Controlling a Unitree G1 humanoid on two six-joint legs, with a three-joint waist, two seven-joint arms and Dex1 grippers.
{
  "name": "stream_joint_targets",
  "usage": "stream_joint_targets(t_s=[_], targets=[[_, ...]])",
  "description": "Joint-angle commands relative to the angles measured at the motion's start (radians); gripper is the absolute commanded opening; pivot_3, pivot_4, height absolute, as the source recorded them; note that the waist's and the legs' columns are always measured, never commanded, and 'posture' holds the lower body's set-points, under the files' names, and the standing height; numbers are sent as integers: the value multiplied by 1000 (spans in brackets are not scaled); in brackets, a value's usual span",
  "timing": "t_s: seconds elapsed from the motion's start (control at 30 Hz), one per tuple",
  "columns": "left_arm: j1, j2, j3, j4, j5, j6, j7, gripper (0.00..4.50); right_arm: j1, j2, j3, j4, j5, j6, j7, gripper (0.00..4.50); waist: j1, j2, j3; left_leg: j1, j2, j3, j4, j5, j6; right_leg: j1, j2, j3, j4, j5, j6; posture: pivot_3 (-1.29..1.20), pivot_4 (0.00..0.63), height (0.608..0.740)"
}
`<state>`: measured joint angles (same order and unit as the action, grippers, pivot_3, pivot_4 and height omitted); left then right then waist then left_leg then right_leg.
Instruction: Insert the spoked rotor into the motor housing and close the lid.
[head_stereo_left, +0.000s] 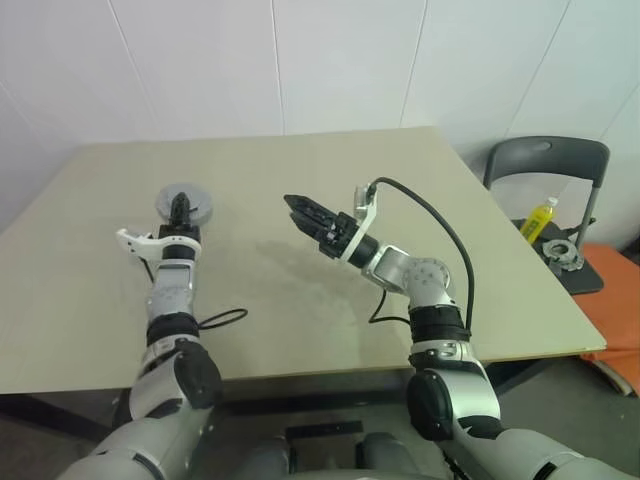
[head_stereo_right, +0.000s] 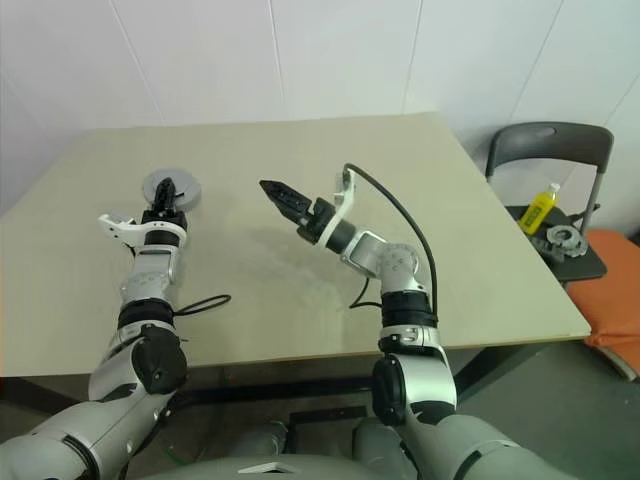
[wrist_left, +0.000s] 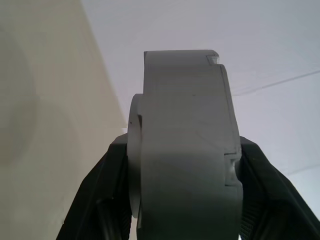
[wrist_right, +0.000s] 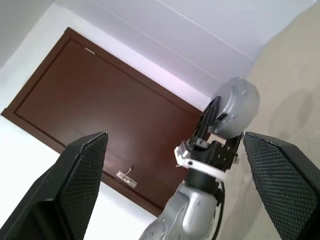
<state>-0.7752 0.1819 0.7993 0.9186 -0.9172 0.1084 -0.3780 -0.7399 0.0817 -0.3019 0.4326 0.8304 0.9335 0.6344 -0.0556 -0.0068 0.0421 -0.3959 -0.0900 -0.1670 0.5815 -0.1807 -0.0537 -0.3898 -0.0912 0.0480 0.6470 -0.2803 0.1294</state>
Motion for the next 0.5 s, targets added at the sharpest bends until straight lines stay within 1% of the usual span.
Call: stream_joint_targets(t_s=[0.03,0.27,0.5], targets=[[-74,76,-8,80,70,-151,35,2186,-10,-1,7,-45,22,-9,6,4490,-3,0,0,0,0,0,0,0,0,0,0,0,0,0,0,0,0,740],[-100,161,-19,230,169,-325,110,2186,-8,-11,9,-57,24,-9,5,4490,-8,-2,0,0,0,-1,0,0,0,0,0,0,1,0,0,0,0,740],[-102,193,-11,287,182,-341,117,2186,-1,-16,7,-70,34,-3,8,4490,-10,-2,0,0,0,-1,0,0,0,0,0,-1,1,0,0,0,0,740]])
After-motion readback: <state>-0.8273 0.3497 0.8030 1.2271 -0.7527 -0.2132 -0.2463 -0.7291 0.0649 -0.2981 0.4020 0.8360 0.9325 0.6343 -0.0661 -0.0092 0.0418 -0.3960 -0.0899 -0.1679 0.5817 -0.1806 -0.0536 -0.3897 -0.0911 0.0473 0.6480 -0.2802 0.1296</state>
